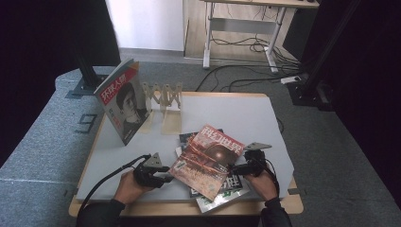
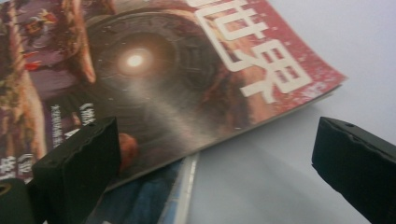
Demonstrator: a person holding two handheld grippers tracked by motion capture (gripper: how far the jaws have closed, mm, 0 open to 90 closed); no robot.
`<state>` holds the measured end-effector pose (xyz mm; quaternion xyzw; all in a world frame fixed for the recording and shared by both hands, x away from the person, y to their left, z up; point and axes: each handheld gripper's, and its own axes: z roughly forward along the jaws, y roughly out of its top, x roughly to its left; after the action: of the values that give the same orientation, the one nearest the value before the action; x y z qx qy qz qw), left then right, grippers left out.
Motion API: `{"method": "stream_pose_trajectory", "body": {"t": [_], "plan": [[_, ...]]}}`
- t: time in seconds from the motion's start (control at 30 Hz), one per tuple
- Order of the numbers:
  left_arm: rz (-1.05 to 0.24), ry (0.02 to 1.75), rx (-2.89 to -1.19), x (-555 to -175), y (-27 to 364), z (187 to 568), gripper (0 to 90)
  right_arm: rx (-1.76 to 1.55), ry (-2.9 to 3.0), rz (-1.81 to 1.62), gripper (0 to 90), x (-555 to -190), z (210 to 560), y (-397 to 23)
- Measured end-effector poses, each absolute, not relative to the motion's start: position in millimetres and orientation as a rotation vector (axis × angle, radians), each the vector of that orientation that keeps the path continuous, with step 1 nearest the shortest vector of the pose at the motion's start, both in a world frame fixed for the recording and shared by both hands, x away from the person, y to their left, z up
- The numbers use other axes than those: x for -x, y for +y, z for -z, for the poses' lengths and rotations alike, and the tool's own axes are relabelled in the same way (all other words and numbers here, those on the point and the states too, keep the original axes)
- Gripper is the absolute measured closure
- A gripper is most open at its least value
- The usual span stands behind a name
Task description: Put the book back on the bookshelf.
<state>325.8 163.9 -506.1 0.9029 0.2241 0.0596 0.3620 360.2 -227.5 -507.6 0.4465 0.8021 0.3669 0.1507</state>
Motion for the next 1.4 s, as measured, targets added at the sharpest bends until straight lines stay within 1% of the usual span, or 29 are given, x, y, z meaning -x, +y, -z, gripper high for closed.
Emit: {"method": "stream_pose_trajectory", "body": {"t": [0.5,0.6,0.93,1.13,1.33,1.4], "plan": [[-0.134,0.584,-2.321,-322.5,161.8,505.8,55.2,-1.261,2.364,-1.128,2.2,-372.0,512.4,-218.8],[-0.109,0.573,-2.31,-320.2,160.5,506.6,56.8,-1.259,2.367,-1.124,0.9,-377.2,512.6,-216.6],[-0.043,0.537,-2.296,-315.6,156.8,507.9,57.6,-1.272,2.382,-1.128,0.0,-396.2,513.2,-214.5],[-0.015,0.528,-2.284,-313.8,154.5,508.5,57.5,-1.217,2.399,-1.101,0.3,-412.0,510.2,-202.2],[-0.023,0.504,-2.295,-312.9,153.4,508.2,57.3,-1.174,2.413,-1.059,0.4,-420.0,506.7,-189.7],[-0.034,0.497,-2.298,-313.0,153.4,508.1,55.3,-1.171,2.41,-1.053,1.1,-419.4,505.8,-189.2]]}}
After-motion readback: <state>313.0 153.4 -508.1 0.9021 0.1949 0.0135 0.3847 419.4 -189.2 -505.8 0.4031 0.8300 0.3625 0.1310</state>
